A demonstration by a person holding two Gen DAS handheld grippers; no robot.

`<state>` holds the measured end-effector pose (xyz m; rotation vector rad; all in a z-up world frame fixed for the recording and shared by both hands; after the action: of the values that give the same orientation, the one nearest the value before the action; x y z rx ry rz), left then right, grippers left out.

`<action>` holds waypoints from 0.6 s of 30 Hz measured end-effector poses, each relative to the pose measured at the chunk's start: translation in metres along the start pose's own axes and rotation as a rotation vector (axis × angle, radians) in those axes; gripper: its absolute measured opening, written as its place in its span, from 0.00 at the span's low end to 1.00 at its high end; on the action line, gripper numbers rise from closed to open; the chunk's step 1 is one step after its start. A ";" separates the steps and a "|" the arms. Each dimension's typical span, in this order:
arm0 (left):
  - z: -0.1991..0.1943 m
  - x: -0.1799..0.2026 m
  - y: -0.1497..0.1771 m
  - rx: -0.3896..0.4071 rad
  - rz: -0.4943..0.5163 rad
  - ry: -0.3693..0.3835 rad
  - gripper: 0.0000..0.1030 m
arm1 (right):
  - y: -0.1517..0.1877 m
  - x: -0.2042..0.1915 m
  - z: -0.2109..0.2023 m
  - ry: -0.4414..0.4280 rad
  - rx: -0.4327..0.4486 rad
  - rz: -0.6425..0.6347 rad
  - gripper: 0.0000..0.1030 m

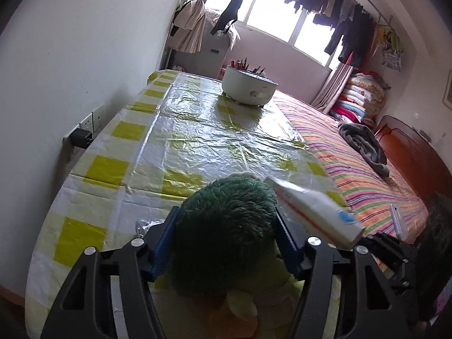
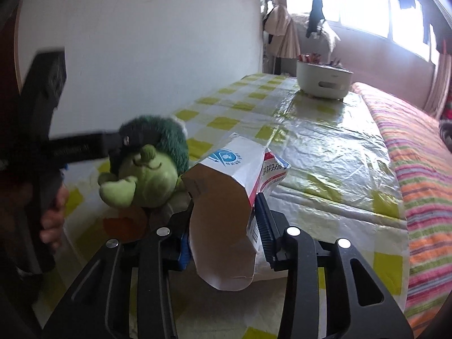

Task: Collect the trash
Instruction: 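Grasp the green plush with the left tool while the right tool grasps the white paper carton, then carry the green plush and white carton toward the white bin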

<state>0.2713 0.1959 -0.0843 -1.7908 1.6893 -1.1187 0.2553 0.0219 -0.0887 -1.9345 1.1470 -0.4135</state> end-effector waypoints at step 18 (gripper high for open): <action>-0.028 0.029 -0.003 0.077 0.062 0.018 0.52 | -0.007 0.024 -0.061 -0.011 0.129 0.135 0.37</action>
<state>0.2489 0.1740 -0.0586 -1.6748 1.6774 -1.1597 0.2333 -0.0261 -0.0495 -1.7353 1.2063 -0.3930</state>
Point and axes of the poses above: each gripper's, at about its wrist camera, not at the fingertips, and z roughly the way its jaws point, x to its right, y to its underside, the point moved 6 cm from there along z, roughly the way its jaws point, and after that the axes turned 4 degrees about z, right-handed, at the moved point
